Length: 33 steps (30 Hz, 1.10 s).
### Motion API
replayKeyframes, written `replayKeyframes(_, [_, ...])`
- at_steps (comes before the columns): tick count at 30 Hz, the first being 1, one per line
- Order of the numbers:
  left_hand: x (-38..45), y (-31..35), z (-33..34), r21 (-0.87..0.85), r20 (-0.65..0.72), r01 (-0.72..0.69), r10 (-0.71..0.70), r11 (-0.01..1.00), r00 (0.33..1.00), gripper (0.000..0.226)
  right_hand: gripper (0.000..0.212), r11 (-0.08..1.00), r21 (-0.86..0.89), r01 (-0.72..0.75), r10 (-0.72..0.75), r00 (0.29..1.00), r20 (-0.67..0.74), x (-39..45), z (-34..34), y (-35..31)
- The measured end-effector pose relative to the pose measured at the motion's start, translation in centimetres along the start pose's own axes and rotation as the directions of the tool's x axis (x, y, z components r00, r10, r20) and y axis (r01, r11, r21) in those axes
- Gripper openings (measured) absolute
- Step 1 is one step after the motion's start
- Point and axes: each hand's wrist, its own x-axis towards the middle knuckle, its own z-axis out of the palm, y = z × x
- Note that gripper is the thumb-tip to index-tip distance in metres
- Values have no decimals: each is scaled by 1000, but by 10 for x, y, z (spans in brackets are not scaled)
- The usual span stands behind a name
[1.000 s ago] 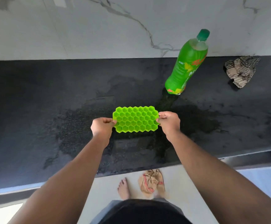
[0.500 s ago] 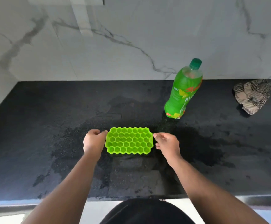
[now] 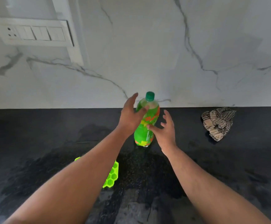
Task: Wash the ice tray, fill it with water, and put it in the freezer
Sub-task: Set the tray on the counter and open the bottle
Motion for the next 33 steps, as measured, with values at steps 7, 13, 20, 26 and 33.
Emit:
replayKeyframes(7, [17,19,24,-24,-111,-30,27,999,993,41,88,985,106,136,-165,917,363,25,5,-5])
replayKeyframes(13, [3,16,33,-127,-394,-70,15,989,919,45,80,981,107,160,-187,921,341,25,11,-6])
replayKeyframes(20, [13,26,36,-57,-315,-130,106,990,943,82,87,980,75,185,-199,926,320,26,12,-3])
replayKeyframes(26, [13,17,40,-4,-257,7,-8,1000,966,68,86,976,112,185,-213,916,340,26,4,2])
replayKeyframes(33, [16,9,41,49,-273,30,-16,998,962,49,91,980,136,142,-181,924,338,28,5,13])
